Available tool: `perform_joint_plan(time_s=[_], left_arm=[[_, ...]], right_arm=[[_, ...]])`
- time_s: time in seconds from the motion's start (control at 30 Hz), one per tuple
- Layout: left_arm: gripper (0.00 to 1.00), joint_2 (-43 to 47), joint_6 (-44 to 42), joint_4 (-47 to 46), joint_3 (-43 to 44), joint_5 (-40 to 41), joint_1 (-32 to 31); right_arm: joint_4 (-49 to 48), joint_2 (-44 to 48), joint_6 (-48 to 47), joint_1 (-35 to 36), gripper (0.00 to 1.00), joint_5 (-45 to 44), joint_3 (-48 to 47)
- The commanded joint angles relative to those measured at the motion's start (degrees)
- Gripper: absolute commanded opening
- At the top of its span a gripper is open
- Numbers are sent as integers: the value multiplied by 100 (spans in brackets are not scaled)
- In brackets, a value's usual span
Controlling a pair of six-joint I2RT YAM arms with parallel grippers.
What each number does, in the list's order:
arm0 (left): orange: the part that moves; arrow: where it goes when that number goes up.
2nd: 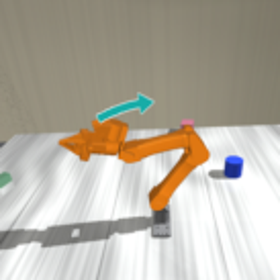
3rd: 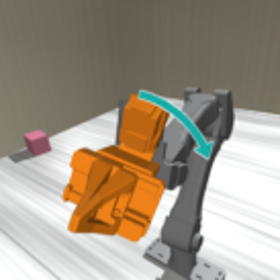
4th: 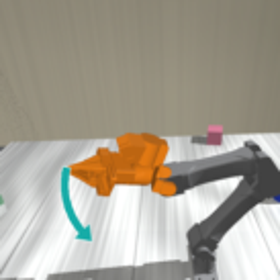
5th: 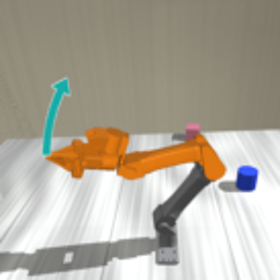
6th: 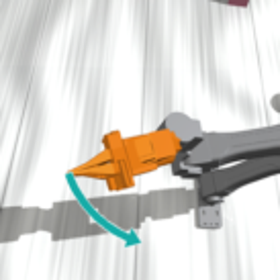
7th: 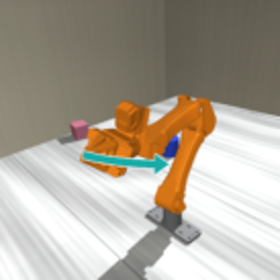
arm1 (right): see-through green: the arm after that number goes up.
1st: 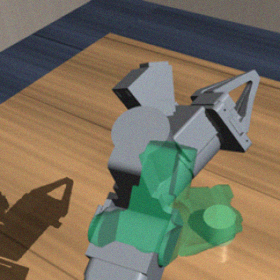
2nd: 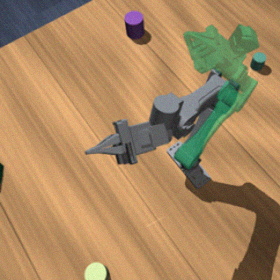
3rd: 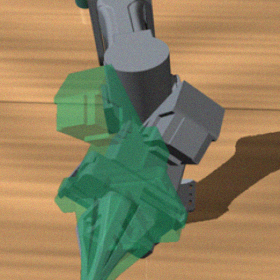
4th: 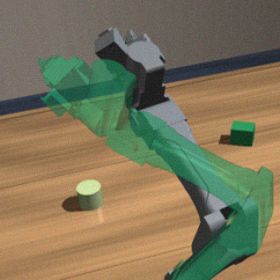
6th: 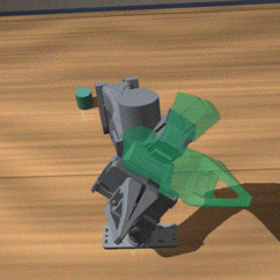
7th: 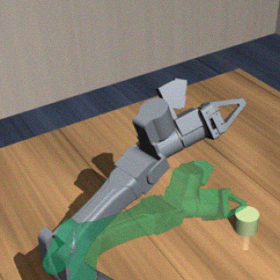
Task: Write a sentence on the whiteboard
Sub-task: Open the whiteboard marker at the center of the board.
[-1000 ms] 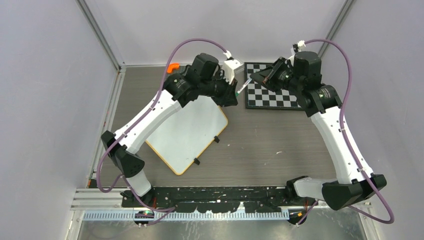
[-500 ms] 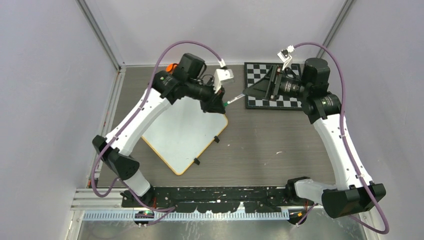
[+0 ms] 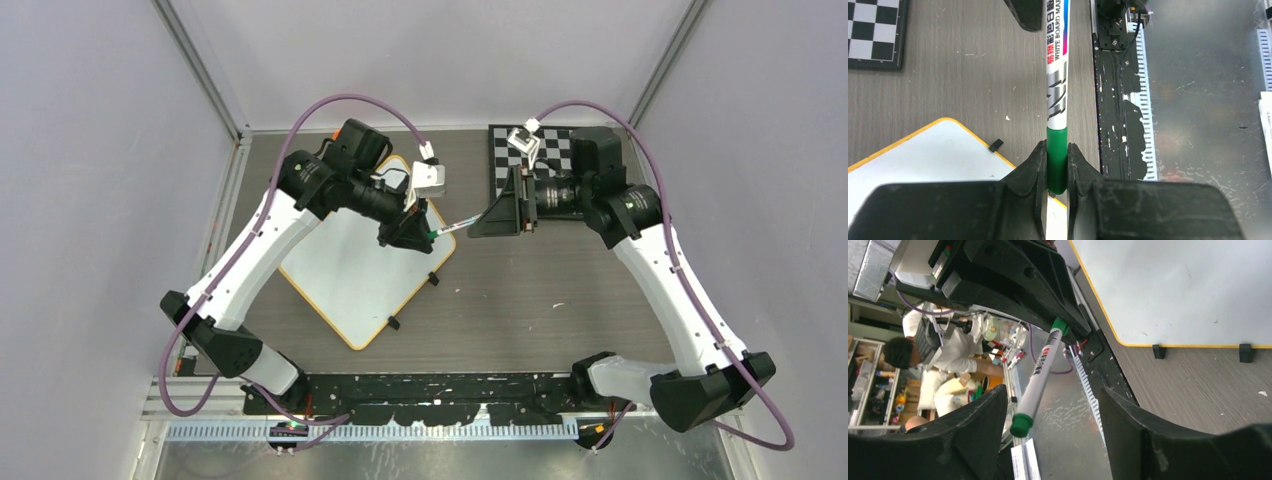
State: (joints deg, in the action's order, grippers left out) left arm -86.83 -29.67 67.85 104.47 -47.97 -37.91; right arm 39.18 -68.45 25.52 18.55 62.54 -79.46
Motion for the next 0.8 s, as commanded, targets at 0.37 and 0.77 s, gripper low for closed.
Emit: perform_joint_plan(time_s=[0.37, 0.77], left_arm=[[0, -548, -334, 1129, 325, -239, -111], [0, -601, 347, 539, 381, -194, -112]], right_arm=[[814, -491, -760, 656, 55, -574, -641], [655, -403, -656, 744, 38, -541, -467]])
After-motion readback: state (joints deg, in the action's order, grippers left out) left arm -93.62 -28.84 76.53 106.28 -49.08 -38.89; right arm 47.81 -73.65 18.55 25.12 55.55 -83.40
